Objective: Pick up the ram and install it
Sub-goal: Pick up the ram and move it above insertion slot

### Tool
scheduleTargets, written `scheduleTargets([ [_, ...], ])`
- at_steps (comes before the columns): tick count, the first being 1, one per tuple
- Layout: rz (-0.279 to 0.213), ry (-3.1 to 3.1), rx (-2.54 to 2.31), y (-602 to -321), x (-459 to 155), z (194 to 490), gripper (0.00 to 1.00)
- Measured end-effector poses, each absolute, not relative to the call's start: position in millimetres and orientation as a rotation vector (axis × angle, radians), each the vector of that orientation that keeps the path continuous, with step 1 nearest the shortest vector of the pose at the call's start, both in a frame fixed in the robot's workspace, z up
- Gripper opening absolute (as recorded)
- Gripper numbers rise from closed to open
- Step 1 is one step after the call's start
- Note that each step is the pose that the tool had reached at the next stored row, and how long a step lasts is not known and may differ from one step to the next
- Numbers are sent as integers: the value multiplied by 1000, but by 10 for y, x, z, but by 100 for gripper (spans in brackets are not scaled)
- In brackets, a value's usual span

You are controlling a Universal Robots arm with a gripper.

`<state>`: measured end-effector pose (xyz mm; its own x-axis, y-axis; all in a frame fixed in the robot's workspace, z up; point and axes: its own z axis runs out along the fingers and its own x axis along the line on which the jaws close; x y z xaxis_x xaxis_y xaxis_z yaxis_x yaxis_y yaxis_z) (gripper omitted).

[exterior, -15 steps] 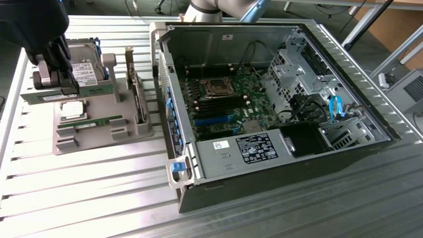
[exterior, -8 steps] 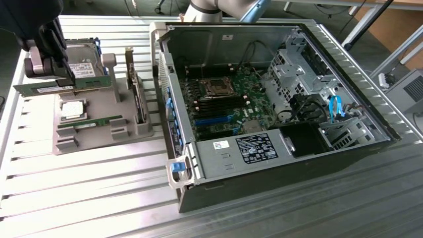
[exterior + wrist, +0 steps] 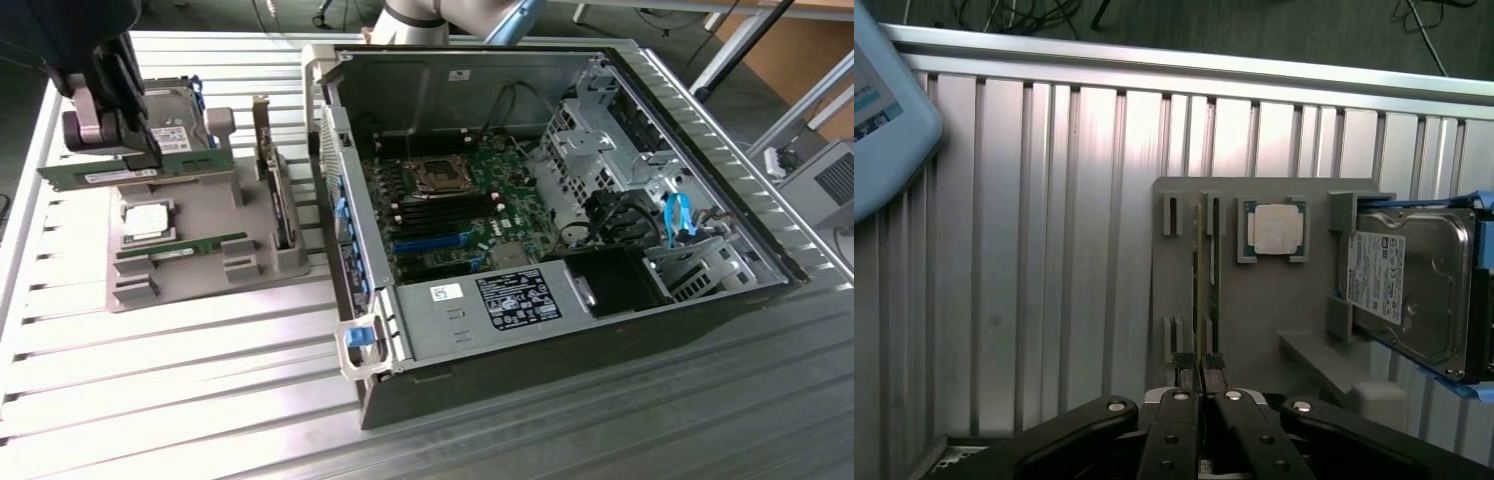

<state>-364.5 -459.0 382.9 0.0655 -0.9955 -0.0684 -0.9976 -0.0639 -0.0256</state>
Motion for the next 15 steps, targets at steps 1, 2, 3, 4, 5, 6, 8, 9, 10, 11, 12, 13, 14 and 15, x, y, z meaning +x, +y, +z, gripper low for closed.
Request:
scheduleTargets([
  [1,50,2103,-2244,-4590,-3623,3828,11],
  [2,50,2103,-2244,-4590,-3592,3829,11],
  [3,50,2103,-2244,-4590,-3570,3829,11],
  [4,50,2103,-2244,-4590,-3535,3828,11],
  [5,50,2103,-2244,-4590,-3503,3829,11],
  [6,50,2103,-2244,-4590,-3457,3829,11],
  [8,50,2103,-2244,-4590,-3404,3829,11],
  [9,50,2103,-2244,-4590,-3389,3829,11],
  [10,50,2103,-2244,-4590,-3375,3829,11],
  [11,50,2103,-2244,-4590,-3353,3829,11],
  [12,50,2103,-2244,-4590,-3319,3829,11],
  [13,50,2103,-2244,-4590,-3297,3829,11],
  [14,50,2103,-2244,-4590,-3283,3829,11],
  [15,50,2103,-2244,-4590,-3260,3829,11],
])
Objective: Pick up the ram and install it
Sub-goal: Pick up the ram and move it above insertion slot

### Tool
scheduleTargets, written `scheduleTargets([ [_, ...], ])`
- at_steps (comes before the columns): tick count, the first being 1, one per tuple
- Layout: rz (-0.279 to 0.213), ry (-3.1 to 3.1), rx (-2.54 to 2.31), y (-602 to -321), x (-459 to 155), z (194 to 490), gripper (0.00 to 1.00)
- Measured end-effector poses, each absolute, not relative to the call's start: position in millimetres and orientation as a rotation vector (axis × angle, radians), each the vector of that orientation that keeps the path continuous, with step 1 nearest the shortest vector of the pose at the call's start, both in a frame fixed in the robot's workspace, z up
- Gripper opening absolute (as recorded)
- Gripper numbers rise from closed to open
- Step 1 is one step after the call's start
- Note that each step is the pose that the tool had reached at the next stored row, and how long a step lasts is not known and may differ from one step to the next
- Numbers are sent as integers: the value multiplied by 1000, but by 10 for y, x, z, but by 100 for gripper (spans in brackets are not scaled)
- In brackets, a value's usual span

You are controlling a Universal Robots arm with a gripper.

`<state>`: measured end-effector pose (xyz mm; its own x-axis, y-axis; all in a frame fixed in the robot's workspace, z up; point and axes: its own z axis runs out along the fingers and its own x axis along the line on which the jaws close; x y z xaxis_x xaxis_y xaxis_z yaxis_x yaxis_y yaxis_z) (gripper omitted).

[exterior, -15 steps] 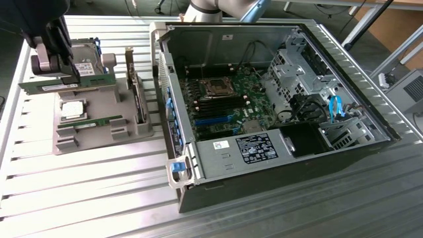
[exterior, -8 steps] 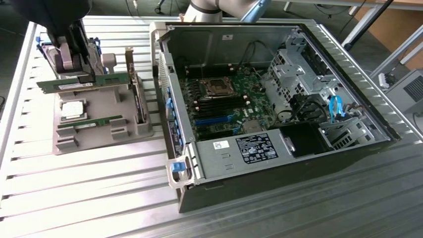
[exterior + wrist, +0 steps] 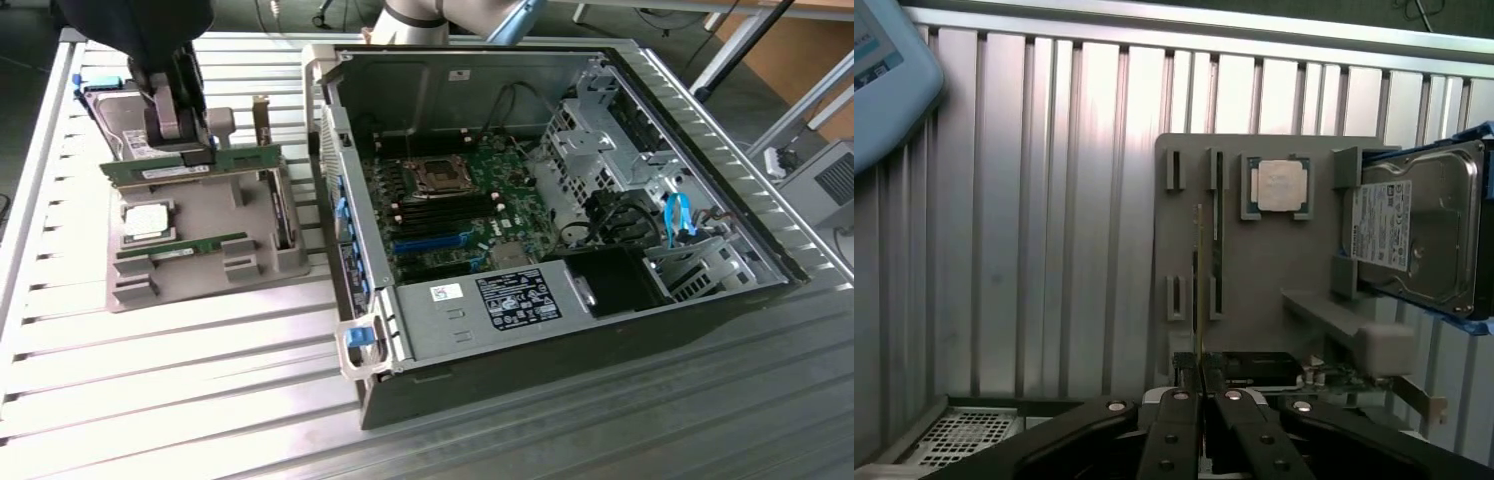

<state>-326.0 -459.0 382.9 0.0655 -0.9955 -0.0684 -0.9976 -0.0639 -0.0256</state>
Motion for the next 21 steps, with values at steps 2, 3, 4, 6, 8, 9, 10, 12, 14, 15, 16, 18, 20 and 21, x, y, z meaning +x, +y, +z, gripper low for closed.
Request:
scheduleTargets([
  [2,50,2103,-2244,-4590,-3175,3829,11],
  [3,50,2103,-2244,-4590,-3119,3829,11],
  [4,50,2103,-2244,-4590,-3083,3829,11],
  [6,50,2103,-2244,-4590,-3008,3829,11],
  [8,50,2103,-2244,-4590,-2936,3828,11],
  [9,50,2103,-2244,-4590,-2901,3829,11],
  [10,50,2103,-2244,-4590,-2870,3828,11],
  [12,50,2103,-2244,-4590,-2790,3829,11],
  [14,50,2103,-2244,-4590,-2725,3829,11],
  [15,50,2103,-2244,-4590,-2691,3829,11],
  [16,50,2103,-2244,-4590,-2672,3829,11],
  [18,50,2103,-2244,-4590,-2634,3829,11],
  [20,50,2103,-2244,-4590,-2598,3829,11],
  [21,50,2103,-2244,-4590,-2567,3829,11],
])
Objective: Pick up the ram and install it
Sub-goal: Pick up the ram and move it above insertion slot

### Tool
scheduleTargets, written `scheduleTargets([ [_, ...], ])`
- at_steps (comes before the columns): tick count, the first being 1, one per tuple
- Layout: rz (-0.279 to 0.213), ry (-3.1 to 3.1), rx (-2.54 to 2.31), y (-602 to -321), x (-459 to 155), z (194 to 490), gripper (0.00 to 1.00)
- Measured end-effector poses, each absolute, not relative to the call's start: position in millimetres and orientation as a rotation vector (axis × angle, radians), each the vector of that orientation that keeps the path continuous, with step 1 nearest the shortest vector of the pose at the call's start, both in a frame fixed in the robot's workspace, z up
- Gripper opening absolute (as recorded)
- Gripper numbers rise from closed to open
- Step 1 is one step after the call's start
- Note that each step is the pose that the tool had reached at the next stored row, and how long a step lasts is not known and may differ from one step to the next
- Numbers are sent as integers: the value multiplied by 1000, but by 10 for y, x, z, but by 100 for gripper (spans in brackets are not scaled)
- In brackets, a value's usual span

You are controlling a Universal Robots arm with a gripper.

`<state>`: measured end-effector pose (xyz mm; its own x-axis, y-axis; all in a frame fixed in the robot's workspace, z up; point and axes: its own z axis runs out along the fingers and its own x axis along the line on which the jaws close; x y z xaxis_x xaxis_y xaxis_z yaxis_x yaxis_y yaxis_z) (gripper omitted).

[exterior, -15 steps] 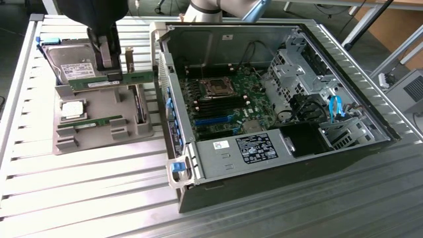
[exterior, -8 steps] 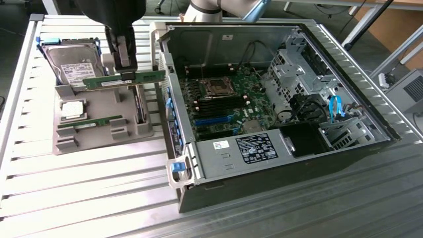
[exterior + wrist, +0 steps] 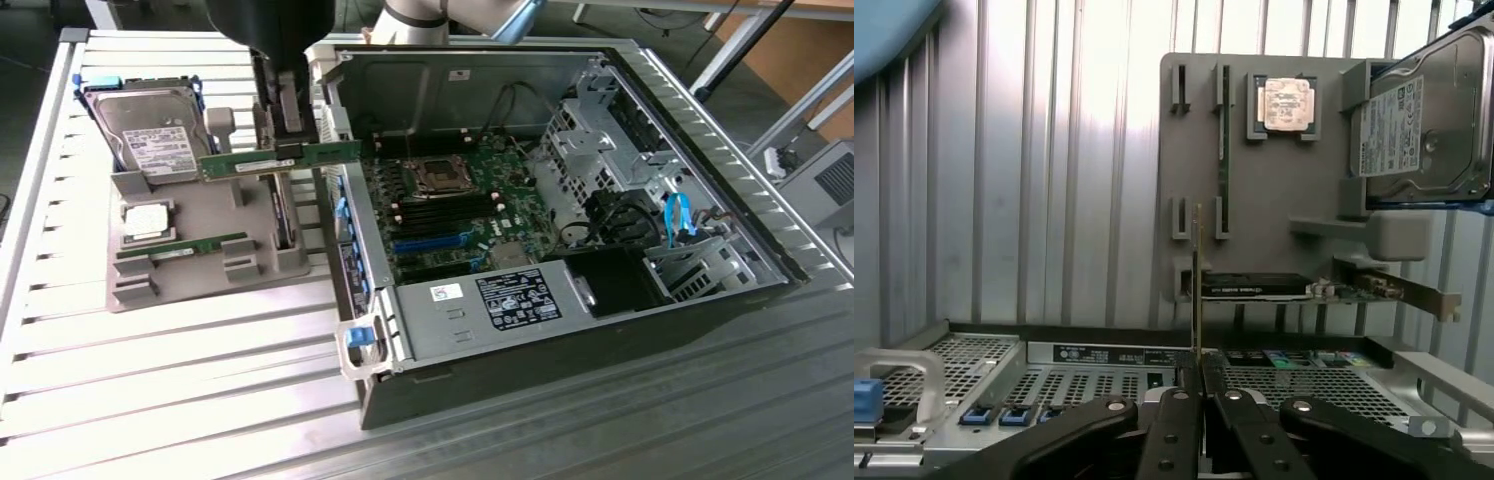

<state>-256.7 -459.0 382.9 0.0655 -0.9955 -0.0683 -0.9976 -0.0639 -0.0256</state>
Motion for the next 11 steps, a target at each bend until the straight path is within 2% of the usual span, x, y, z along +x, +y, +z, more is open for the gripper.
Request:
scheduleTargets([
  [11,50,2103,-2244,-4590,-2216,3829,11],
])
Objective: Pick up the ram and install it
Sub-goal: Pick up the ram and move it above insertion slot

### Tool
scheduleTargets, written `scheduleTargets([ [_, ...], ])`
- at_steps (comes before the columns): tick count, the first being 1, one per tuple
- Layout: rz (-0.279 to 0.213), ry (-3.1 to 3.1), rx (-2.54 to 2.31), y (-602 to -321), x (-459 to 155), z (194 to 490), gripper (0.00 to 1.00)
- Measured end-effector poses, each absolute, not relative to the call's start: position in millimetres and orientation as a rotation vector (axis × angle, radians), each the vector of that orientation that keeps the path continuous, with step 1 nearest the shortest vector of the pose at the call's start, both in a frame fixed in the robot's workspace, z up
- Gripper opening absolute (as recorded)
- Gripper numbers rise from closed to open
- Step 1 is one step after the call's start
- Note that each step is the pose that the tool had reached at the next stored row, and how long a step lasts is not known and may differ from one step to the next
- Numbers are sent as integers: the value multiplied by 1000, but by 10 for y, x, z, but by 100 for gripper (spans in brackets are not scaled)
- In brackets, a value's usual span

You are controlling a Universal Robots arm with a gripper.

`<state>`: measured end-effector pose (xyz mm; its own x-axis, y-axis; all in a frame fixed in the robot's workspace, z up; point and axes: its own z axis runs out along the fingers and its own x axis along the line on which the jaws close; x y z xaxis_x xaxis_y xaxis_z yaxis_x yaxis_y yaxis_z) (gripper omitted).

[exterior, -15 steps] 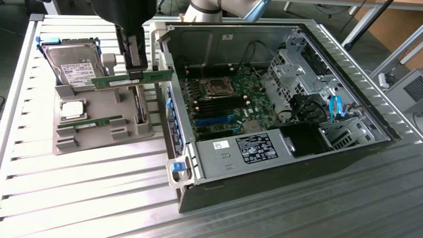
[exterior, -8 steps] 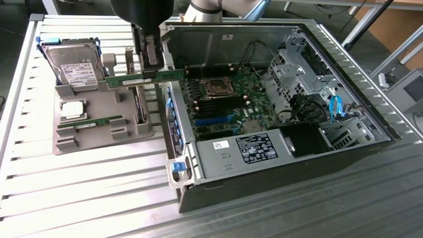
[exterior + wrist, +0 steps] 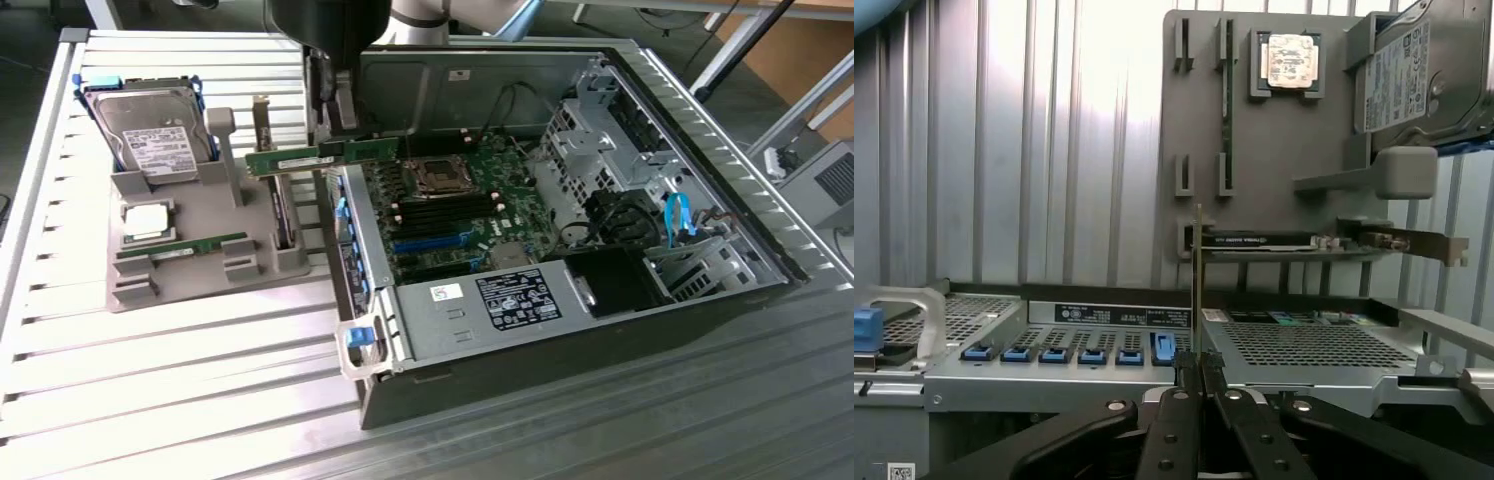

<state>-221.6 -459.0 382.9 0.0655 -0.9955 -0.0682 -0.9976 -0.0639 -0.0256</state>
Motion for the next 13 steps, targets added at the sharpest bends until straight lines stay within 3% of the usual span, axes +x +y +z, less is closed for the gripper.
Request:
scheduleTargets([
  [13,50,2103,-2244,-4590,-1726,3829,11],
])
